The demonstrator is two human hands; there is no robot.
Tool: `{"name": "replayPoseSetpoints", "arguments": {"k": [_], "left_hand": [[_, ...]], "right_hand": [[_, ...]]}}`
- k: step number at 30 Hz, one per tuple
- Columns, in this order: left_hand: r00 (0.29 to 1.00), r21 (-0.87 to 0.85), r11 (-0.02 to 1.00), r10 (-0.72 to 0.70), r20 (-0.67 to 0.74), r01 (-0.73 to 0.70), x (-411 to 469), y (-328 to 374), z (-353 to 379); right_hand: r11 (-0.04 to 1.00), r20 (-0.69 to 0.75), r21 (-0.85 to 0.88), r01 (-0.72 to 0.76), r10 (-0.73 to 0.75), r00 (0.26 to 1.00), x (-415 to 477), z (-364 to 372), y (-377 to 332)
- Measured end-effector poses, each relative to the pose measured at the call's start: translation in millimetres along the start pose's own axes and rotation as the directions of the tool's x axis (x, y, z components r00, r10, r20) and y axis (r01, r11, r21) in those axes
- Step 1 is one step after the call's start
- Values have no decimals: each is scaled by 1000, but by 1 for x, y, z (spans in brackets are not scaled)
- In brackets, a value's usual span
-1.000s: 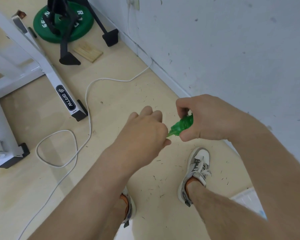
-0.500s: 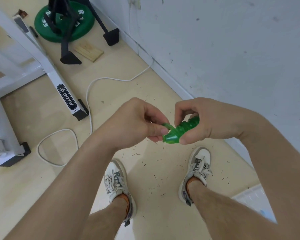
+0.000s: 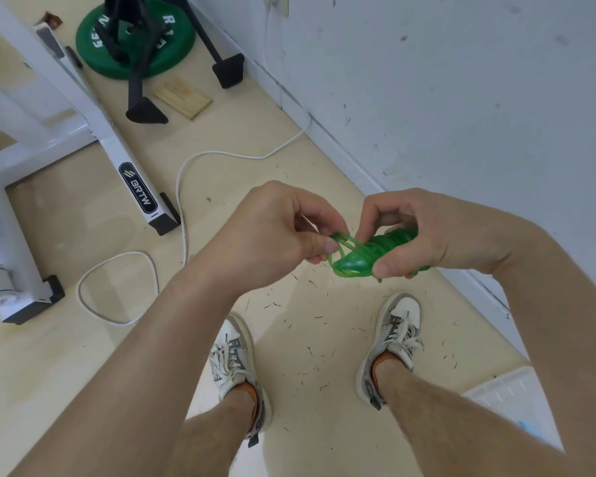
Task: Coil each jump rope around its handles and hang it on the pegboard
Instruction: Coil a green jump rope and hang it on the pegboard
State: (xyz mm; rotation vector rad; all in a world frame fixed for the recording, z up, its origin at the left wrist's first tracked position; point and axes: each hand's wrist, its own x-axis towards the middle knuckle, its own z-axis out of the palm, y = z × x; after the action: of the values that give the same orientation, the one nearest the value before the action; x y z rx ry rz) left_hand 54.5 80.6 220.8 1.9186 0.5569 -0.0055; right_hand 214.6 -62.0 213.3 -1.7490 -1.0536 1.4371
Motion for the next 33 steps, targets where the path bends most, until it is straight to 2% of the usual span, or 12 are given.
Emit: {"name": "replayPoseSetpoints", "arguments": {"k": [4, 8, 11, 15, 19, 24, 26, 30, 33], "left_hand": [[1000, 10, 1000, -6, -2, 6, -1, 2, -1], [996, -111, 993, -29, 87, 38, -1, 2, -3], [996, -211, 977, -5, 90, 24, 0, 2, -1], [999, -278, 961, 12, 34, -2, 3, 2, 5], [1000, -384, 923, 13, -29, -23, 4, 0, 5], [988, -467, 878, 38, -148, -104, 6, 2, 9], [989, -513, 851, 43, -143, -111, 8, 1, 9], [994, -470, 880, 25, -103, -71, 10, 0, 8], [982, -359, 928, 36, -185, -101, 11, 2, 11]], "right_hand": [[1000, -1, -4, -2, 2, 1000, 1, 1, 0], [999, -17, 35, 17, -17, 1000, 1, 0, 2], [993, -1, 107, 48, -48, 999, 1, -2, 3], [968, 15, 241, 70, -76, 997, 3, -2, 7], [924, -33, 371, 97, -91, 995, 6, -3, 9], [899, -60, 429, 95, -76, 995, 7, -5, 6], [901, -65, 426, 86, -64, 996, 8, -5, 4], [886, -80, 460, 58, -24, 997, 8, -4, 5], [855, -102, 518, 38, 17, 995, 10, -5, 5]]}}
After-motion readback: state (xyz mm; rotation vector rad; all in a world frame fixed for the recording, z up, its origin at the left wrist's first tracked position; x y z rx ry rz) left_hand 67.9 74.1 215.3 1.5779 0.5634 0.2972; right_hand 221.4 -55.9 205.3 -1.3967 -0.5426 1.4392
